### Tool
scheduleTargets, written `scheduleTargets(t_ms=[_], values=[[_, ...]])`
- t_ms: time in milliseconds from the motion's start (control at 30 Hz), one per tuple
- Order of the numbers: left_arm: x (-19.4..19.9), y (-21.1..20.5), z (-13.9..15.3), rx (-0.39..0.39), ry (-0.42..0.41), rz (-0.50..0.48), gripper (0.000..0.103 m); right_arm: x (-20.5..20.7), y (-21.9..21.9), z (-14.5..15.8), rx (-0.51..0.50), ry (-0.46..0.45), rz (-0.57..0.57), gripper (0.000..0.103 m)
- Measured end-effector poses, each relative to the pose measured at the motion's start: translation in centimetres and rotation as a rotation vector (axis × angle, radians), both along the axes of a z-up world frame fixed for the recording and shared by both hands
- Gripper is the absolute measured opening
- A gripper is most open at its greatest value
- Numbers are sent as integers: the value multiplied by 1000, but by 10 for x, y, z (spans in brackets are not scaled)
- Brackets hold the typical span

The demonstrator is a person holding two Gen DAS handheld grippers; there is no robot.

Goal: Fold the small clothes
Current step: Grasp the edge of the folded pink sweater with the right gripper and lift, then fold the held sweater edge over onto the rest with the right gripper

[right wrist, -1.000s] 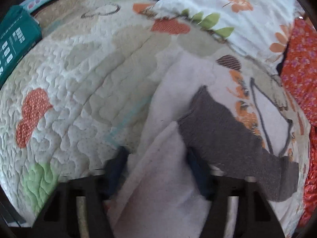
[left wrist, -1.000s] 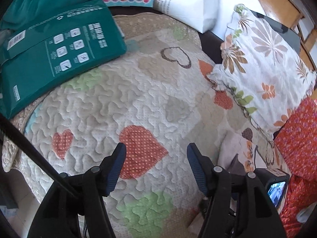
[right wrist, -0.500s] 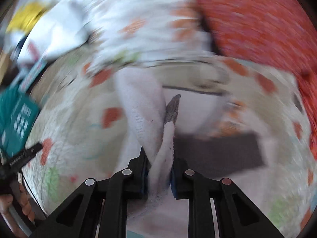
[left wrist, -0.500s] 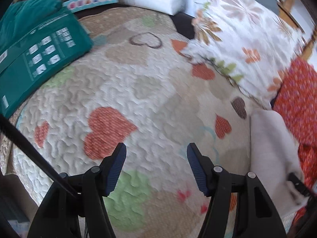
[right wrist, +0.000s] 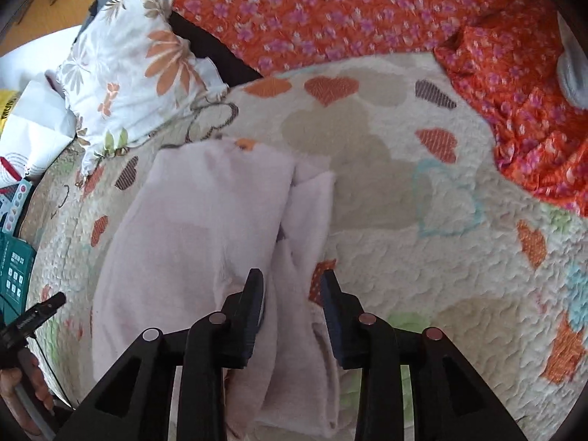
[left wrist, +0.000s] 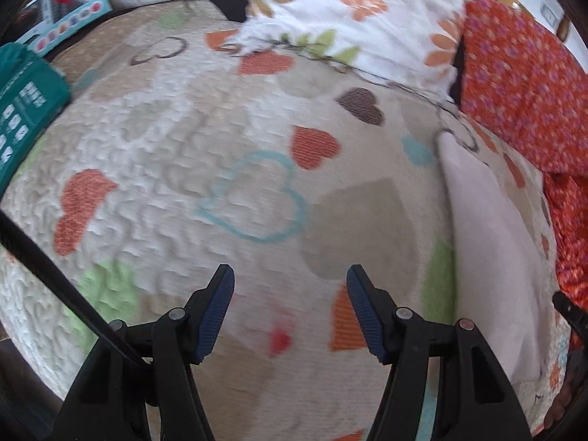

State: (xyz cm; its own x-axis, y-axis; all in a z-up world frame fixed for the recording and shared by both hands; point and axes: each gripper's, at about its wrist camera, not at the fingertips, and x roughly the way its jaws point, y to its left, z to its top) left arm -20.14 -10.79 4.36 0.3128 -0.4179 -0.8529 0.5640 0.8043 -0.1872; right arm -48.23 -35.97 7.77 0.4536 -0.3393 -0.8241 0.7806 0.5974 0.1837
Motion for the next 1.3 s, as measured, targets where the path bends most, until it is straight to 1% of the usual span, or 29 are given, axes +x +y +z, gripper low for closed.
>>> scheduleTargets(t_ms=[33, 67, 100, 133, 167, 233, 267, 300, 333, 367, 400, 433, 533, 567, 633, 700, 767, 833, 900, 933, 1000, 1033, 1067, 1133, 1167, 1200, 1233, 1267, 1300], values=[[-4, -4, 1, -3, -3, -13, 62, 1, 3, 3, -2, -3, 19, 38], [-8, -8, 2, -6, -8, -29, 62, 3, 7, 5, 10, -6, 42, 46], [-12, -13, 3, -10, -13, -45, 62, 1, 8, 4, 22, -10, 55, 51], [-16, -17, 4, -12, -17, -60, 62, 4, 13, 2, 49, -24, 82, 60], [-19, -22, 4, -10, -19, -75, 62, 8, 18, 0, 77, -41, 107, 64], [-21, -27, 2, -4, -14, -91, 62, 13, 25, -9, 100, -50, 133, 64], [-21, -30, 0, -1, -6, -95, 62, 16, 28, -13, 100, -45, 140, 58], [-21, -32, -2, 2, 7, -97, 63, 20, 31, -19, 97, -30, 151, 44], [-21, -33, -4, 2, 23, -97, 63, 26, 34, -26, 97, -1, 176, 13], [-20, -34, -6, 0, 37, -95, 62, 29, 34, -31, 108, 9, 195, 12], [-21, -34, -8, -1, 45, -92, 62, 28, 34, -33, 104, 0, 190, 10], [-21, -34, -9, -2, 51, -90, 62, 23, 33, -31, 102, -21, 182, 8], [-26, -39, -11, -7, 60, -104, 63, 7, 24, -19, 71, -31, 143, 7], [-29, -41, -11, -12, 62, -112, 63, 1, 20, -16, 66, -36, 131, 4], [-38, -48, -11, -34, 67, -145, 63, -14, 9, -17, 52, -3, 83, 3], [-51, -56, -8, -59, 59, -185, 63, -22, 2, -31, 99, 35, 55, 3], [-65, -64, -3, -88, 37, -238, 64, -19, 4, -40, 108, 72, 68, 4], [-83, -74, 2, -113, 3, -300, 67, -8, 15, -40, 63, 109, 113, 4], [-94, -81, 0, -88, -39, -323, 68, 1, 23, -37, 27, 132, 144, 4], [-96, -85, -3, -72, -46, -328, 68, 6, 26, -38, 17, 147, 151, 5], [-96, -90, -12, -43, -24, -340, 69, 10, 23, -45, 29, 167, 146, 5], [-95, -91, -16, -33, -4, -341, 71, 10, 20, -48, 43, 167, 140, 5], [-92, -90, -18, -33, 14, -335, 74, 8, 17, -50, 55, 162, 134, 5], [-82, -86, -16, -47, 66, -323, 74, 4, 11, -49, 88, 132, 122, 6], [-76, -83, -14, -64, 86, -316, 74, 0, 9, -46, 99, 111, 115, 6], [-67, -77, -8, -105, 106, -290, 74, -9, 6, -38, 104, 60, 94, 8], [-56, -68, -2, -164, 126, -249, 74, -16, 2, -30, 96, 23, 75, 17], [-47, -61, 2, -212, 145, -216, 75, -24, -2, -22, 82, -12, 51, 36], [-40, -57, 5, -246, 162, -195, 76, -32, -8, -14, 61, -50, 17, 48]])
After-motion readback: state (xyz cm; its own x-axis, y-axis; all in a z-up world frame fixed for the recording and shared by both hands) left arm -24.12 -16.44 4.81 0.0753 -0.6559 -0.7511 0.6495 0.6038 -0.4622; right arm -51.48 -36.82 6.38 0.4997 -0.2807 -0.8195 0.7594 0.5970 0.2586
